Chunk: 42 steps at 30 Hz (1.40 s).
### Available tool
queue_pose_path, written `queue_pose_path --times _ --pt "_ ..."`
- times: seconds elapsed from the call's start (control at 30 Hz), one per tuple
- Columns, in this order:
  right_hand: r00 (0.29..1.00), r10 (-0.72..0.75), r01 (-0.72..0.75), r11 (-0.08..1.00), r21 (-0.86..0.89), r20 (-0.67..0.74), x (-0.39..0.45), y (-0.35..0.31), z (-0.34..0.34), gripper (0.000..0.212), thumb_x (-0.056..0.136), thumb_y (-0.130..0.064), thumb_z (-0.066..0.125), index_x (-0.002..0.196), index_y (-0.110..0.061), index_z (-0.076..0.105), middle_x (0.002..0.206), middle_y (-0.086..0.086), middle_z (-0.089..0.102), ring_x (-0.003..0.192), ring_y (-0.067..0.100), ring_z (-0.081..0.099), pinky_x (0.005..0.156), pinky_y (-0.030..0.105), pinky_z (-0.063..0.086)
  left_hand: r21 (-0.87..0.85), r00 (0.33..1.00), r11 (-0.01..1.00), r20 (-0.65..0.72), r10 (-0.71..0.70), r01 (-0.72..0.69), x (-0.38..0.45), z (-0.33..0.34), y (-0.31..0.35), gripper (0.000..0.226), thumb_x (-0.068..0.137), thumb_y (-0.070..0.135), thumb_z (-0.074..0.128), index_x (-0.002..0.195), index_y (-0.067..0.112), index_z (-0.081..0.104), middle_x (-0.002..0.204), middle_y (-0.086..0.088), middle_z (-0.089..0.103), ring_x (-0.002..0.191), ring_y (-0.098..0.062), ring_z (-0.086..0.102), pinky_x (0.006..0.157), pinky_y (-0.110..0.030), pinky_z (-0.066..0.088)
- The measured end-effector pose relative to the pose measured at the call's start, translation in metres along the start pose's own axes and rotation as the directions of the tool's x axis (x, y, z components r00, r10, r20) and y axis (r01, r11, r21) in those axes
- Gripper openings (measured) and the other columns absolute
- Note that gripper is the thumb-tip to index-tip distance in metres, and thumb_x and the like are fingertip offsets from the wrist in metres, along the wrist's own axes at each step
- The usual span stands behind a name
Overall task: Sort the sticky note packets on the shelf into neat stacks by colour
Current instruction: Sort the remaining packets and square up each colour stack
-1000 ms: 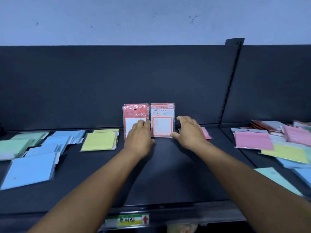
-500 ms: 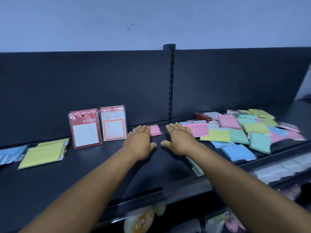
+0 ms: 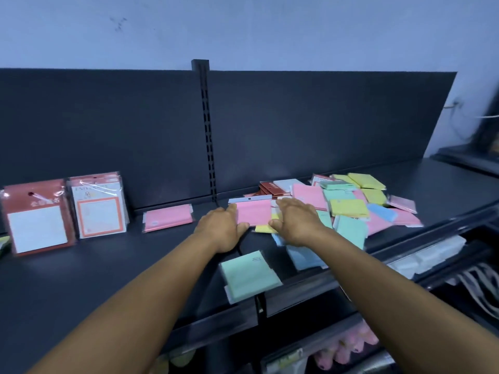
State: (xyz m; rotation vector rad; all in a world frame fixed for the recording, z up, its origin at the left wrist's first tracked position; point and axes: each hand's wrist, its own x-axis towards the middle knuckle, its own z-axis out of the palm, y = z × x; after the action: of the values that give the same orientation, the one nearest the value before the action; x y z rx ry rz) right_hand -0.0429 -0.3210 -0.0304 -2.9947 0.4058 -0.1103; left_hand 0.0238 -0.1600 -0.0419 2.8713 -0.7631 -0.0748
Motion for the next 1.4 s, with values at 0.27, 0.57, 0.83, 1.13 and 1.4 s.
queue_pose_path --times 0.27,0.57,0.83,1.13,1.4 --pt "0.999 0.023 -0.023 1.000 -0.002 0.046 0.023 0.041 0.007 0.058 0.097 -0.042 0.038 0.148 -0.014 0.028 0.152 0.006 0.034 0.138 0.025 0.031 0.113 0.041 0.023 -0.045 0.977 0.979 0.089 -0.192 0.196 0.033 0.018 0.020 0.070 0.095 0.061 0.021 0.145 0.012 0.023 0.140 -0.015 0.048 0.127 -0.036 0.044 0.103 -0.045 0.035" --pt "1.000 0.010 -0.010 1.000 0.009 0.028 0.049 0.071 0.005 0.027 0.100 -0.026 0.030 0.113 -0.018 0.052 0.123 0.008 0.054 0.116 0.029 0.051 0.098 0.040 0.033 -0.290 0.942 0.906 -0.037 -0.333 0.309 0.047 0.023 0.035 0.089 0.079 0.060 0.063 0.142 0.009 0.027 0.139 -0.016 0.043 0.130 -0.034 0.037 0.104 -0.041 0.036" --pt "0.980 0.197 -0.198 0.972 0.126 0.024 0.072 0.079 0.002 0.049 0.093 -0.054 0.045 0.120 -0.013 0.049 0.127 0.008 0.057 0.123 0.033 0.044 0.090 0.037 0.039 -0.394 0.895 0.859 -0.161 -0.416 0.328 0.048 0.010 0.036 0.067 0.073 0.043 0.078 0.122 0.008 0.050 0.129 -0.013 0.044 0.120 -0.030 0.047 0.098 -0.038 0.042" --pt "0.952 0.298 -0.229 0.848 0.477 -0.072 0.093 0.070 -0.005 0.028 0.083 -0.024 0.070 0.096 -0.010 0.050 0.098 0.012 0.062 0.095 0.032 0.057 0.068 0.031 0.040 -0.636 0.865 0.734 -0.204 -0.458 0.239 0.037 0.004 0.021 0.021 0.083 0.018 0.071 0.100 0.015 0.058 0.097 -0.002 0.066 0.095 -0.023 0.063 0.086 -0.032 0.050" --pt "0.943 0.204 -0.005 0.798 0.603 -0.262 0.087 0.027 -0.022 0.020 0.088 -0.017 0.053 0.069 -0.013 0.052 0.069 0.003 0.054 0.067 0.026 0.051 0.056 0.029 0.033 -0.800 0.830 0.567 -0.172 -0.531 0.197 0.016 -0.007 -0.022 0.010 0.084 0.013 0.069 0.085 0.016 0.060 0.094 -0.009 0.070 0.092 -0.028 0.068 0.084 -0.037 0.054"
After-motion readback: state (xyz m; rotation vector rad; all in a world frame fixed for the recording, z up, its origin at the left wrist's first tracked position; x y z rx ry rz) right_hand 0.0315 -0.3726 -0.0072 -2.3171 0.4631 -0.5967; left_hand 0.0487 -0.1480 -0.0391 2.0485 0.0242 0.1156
